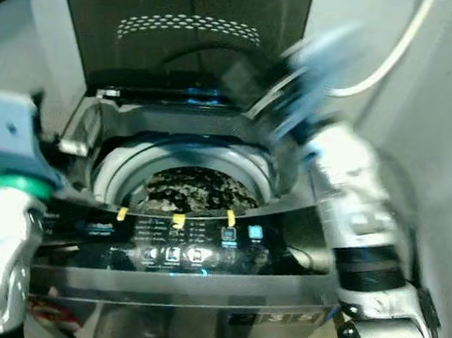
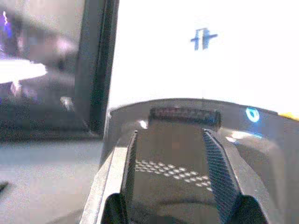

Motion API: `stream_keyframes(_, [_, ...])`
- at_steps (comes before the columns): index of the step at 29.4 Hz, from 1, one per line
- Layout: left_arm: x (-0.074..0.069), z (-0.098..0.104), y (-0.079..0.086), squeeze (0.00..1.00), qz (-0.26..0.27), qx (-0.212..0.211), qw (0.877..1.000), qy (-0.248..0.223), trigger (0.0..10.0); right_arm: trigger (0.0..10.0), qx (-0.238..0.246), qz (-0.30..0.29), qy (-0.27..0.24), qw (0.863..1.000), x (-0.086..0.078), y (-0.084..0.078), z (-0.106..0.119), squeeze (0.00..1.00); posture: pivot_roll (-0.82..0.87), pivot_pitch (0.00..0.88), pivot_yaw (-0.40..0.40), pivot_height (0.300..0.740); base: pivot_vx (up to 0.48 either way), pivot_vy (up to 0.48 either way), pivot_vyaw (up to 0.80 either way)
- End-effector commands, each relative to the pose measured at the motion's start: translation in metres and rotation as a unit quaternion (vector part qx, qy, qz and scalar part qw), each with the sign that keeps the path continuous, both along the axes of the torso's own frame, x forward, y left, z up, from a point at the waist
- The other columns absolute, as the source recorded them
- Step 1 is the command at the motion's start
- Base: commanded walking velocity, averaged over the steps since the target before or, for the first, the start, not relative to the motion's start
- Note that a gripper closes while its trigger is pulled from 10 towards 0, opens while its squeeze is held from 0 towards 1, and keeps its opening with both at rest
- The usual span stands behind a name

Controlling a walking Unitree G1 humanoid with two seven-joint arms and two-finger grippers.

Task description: Clothes washing

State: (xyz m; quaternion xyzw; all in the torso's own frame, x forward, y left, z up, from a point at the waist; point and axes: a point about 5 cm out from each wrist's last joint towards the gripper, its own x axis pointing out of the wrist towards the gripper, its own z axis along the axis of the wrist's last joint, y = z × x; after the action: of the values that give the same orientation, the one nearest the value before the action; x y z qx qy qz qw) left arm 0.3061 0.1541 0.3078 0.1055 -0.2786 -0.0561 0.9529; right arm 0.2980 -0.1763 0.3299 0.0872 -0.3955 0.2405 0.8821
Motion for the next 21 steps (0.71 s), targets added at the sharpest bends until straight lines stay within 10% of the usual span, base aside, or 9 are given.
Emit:
stream_keyframes(1, [0.004, -0.005, -0.006, 0.00, -0.013, 0.006, 1.000, 0.017, 10.0, 10.0, 0.019, 0.042, 0.020, 0.999, -0.003, 0.002, -0.007, 0.00, 0.16, 0.000, -0.008, 0.740, 0.000, 0.000, 0.00])
stream_keyframes(3, [0.005, -0.002, -0.010, 0.00, -0.029, 0.014, 0.999, 0.016, 10.0, 10.0, -0.002, 0.121, 0.029, 0.992, -0.023, 0.013, -0.024, 0.00, 0.14, 0.000, 0.031, 0.740, 0.000, 0.000, 0.00])
stream_keyframes(9, [0.008, -0.004, -0.015, 0.00, -0.046, 0.019, 0.998, 0.026, 10.0, 10.0, -0.031, 0.106, 0.056, 0.992, -0.032, 0.019, -0.044, 0.00, 0.13, 0.000, 0.060, 0.740, 0.000, 0.000, 0.00])
stream_keyframes(12, [0.011, -0.004, -0.022, 0.00, -0.061, 0.023, 0.997, 0.031, 10.0, 10.0, 0.049, -0.126, 0.098, 0.986, -0.008, -0.014, -0.047, 0.00, 0.12, 0.004, 0.058, 0.740, 0.000, 0.000, 0.00])
stream_keyframes(21, [0.011, -0.015, -0.013, 0.00, -0.036, 0.010, 0.998, 0.042, 10.0, 10.0, 0.024, -0.172, 0.071, 0.982, 0.002, 0.003, -0.037, 0.00, 0.15, 0.000, 0.022, 0.740, 0.000, 0.000, 0.00])
